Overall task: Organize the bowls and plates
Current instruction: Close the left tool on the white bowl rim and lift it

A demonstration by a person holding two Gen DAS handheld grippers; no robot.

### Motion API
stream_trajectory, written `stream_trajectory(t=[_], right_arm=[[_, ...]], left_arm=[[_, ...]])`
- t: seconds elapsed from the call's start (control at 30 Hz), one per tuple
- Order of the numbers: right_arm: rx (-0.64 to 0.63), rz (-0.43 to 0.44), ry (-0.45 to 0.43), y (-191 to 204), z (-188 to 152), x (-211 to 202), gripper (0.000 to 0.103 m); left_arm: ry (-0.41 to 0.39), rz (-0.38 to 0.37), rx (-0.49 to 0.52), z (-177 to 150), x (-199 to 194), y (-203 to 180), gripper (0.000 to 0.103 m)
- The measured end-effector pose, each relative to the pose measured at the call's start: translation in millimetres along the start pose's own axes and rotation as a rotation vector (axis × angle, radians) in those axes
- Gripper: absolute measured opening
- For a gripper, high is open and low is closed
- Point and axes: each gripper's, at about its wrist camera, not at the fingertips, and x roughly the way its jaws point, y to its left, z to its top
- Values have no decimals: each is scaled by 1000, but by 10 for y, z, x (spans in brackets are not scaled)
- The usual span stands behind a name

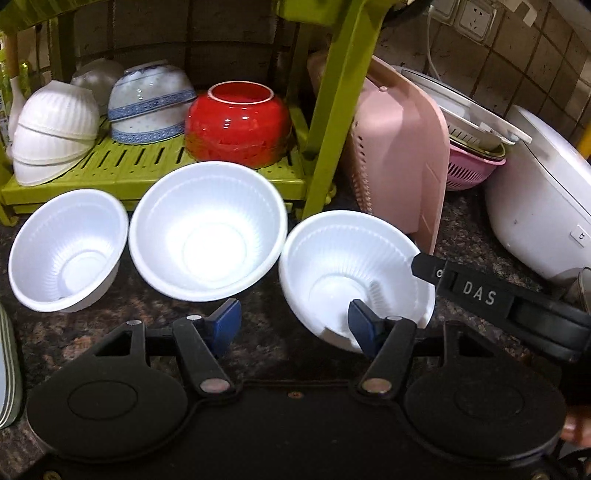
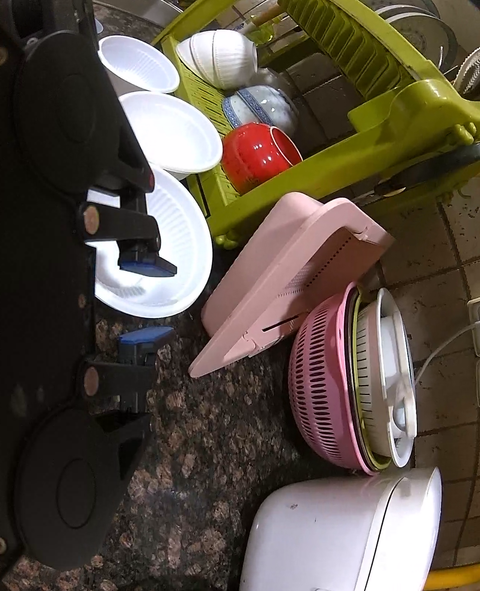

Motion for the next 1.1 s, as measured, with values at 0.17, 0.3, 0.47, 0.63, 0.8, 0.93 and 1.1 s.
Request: stream_trajectory(t=[0.17, 0.3, 0.47, 0.63, 0.8, 0.93, 1.1], right_arm=[[-20, 0, -1, 23, -8, 72, 33], [-26, -4, 2, 21, -16, 109, 33], [12, 8, 29, -12, -4, 177, 33], [-7, 7, 46, 19, -25, 232, 20], [-34, -4, 41, 53, -55, 194, 17], [-39, 0, 50, 40, -63, 114, 17], [-69, 12, 70, 73, -128, -27, 17]], left_arm=[[-2, 3, -2, 6, 69, -14, 66], [11, 15, -10, 20, 132, 0, 63], [33, -5, -25, 58, 217, 25, 59], [64, -39, -9, 61, 302, -19, 50], [48, -14, 13, 25, 314, -67, 47], [55, -33, 19, 4, 282, -53, 46], [63, -35, 36, -60, 165, -41, 46]])
